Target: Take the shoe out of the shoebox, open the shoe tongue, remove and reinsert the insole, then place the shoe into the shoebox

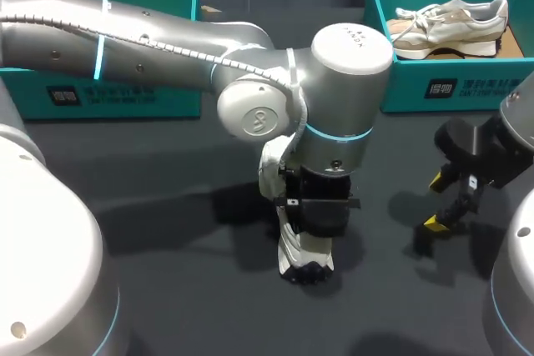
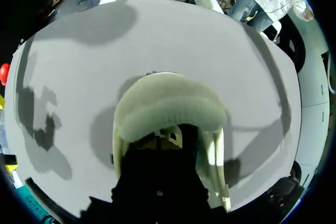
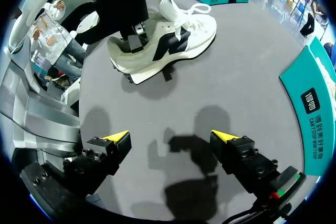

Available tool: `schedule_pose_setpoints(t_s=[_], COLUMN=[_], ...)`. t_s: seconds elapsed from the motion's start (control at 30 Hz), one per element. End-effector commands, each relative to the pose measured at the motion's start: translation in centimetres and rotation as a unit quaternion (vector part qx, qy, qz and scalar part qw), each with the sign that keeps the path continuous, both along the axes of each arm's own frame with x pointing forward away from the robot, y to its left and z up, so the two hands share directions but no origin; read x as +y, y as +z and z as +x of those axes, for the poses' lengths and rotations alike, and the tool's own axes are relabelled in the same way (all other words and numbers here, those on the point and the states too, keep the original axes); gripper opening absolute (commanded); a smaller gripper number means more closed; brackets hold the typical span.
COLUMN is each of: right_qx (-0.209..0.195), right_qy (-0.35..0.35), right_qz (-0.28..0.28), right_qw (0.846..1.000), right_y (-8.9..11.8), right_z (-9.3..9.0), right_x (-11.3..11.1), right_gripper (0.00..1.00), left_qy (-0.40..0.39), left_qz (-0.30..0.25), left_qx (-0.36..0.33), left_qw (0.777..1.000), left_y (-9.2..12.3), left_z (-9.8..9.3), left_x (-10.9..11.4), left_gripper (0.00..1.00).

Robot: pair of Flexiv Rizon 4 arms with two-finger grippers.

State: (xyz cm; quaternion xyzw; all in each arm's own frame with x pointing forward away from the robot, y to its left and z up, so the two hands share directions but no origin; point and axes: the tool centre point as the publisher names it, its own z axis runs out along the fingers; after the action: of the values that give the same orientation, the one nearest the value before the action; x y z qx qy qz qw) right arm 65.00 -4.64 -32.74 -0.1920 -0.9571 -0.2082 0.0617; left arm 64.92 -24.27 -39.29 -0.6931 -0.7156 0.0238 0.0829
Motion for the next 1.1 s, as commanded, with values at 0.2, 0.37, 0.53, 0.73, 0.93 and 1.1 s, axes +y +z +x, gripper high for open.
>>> schedule_pose_setpoints(t_s=[0.2, 0.37, 0.53, 0.73, 0.93, 1.1], right_qx=[-0.001, -0.001, -0.001, -0.001, -0.001, -0.001], right_qy=[-0.001, -0.001, -0.001, -0.001, -0.001, -0.001], right_qz=[-0.001, -0.001, -0.001, -0.001, -0.001, -0.001], right_qw=[1.000, 1.000, 1.000, 1.000, 1.000, 1.000], right_y=[0.1, 0.1, 0.1, 0.1, 0.1, 0.1], right_z=[-0.2, -0.2, -0.2, -0.2, -0.2, -0.2], right_x=[0.0, 0.0, 0.0, 0.0, 0.0, 0.0], right_gripper=[1.00, 1.00, 1.00, 1.00, 1.00, 1.00], left_qy=[0.016, 0.018, 0.025, 0.038, 0.048, 0.057], left_qz=[-0.041, -0.040, -0.021, -0.005, 0.001, 0.002], left_qx=[-0.035, -0.056, -0.081, -0.098, -0.098, -0.101], left_qw=[0.998, 0.997, 0.996, 0.994, 0.994, 0.993], left_y=[4.4, 5.1, 5.0, 4.8, 4.4, 4.6], left_z=[1.1, 1.8, 2.5, 3.2, 3.3, 3.3], left_x=[1.6, 0.9, 0.6, 0.8, 0.9, 1.5], left_gripper=[0.00, 0.00, 0.00, 0.00, 0.09, 0.30])
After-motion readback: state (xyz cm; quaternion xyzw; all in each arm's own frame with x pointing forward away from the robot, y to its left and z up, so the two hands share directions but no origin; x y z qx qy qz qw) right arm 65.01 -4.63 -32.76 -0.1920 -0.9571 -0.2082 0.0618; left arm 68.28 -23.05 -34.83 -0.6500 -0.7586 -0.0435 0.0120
